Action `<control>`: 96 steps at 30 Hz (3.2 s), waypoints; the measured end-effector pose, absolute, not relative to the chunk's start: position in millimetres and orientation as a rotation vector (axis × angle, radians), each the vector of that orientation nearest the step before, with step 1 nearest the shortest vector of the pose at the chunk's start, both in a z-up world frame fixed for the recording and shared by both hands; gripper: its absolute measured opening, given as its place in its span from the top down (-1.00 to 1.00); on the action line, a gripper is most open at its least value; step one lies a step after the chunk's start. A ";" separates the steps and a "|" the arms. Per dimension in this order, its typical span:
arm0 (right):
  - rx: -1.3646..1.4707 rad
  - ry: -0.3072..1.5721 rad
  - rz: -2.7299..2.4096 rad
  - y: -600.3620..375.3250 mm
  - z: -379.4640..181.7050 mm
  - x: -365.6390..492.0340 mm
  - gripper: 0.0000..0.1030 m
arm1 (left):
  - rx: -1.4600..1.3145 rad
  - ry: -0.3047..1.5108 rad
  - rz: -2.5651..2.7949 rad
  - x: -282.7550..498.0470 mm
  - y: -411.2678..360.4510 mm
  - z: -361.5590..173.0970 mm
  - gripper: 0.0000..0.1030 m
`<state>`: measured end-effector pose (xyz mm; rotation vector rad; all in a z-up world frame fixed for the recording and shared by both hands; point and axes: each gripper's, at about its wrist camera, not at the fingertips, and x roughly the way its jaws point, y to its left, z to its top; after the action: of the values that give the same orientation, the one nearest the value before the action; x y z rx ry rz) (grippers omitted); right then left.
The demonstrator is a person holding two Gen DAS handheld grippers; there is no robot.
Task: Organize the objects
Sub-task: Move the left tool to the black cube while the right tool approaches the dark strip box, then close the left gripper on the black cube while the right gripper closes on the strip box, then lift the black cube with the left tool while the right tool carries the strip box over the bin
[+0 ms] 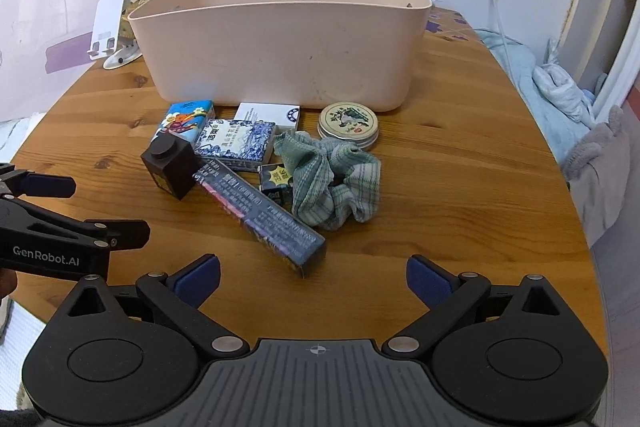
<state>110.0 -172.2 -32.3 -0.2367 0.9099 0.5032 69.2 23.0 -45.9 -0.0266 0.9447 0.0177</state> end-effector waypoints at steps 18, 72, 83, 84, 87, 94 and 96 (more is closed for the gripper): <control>-0.279 0.926 0.624 -153.9 -57.2 137.5 -0.53 | -0.002 0.911 -0.064 105.6 16.6 -65.6 -1.00; -0.096 0.514 0.588 -174.0 73.9 131.9 0.55 | -0.004 0.585 0.021 83.2 57.2 47.8 0.34; -0.131 0.483 0.553 -151.2 87.0 192.9 0.54 | 0.028 0.579 0.024 171.4 52.5 63.6 0.35; -0.138 0.490 0.553 -146.4 86.5 199.7 0.54 | 0.032 0.592 0.031 182.8 51.3 60.0 0.35; -0.173 0.520 0.549 -132.8 80.1 220.0 0.54 | 0.037 0.637 0.044 208.3 49.4 48.3 0.35; -0.231 0.634 0.536 -106.1 50.6 259.7 0.54 | 0.073 0.766 0.070 247.1 48.7 16.1 0.34; -0.256 0.662 0.530 -101.2 42.1 266.2 0.54 | 0.076 0.814 0.066 254.0 49.3 6.2 0.34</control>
<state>266.2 -101.2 42.1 -0.2561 0.6623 0.5304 254.0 49.3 6.2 0.0758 0.8142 0.0663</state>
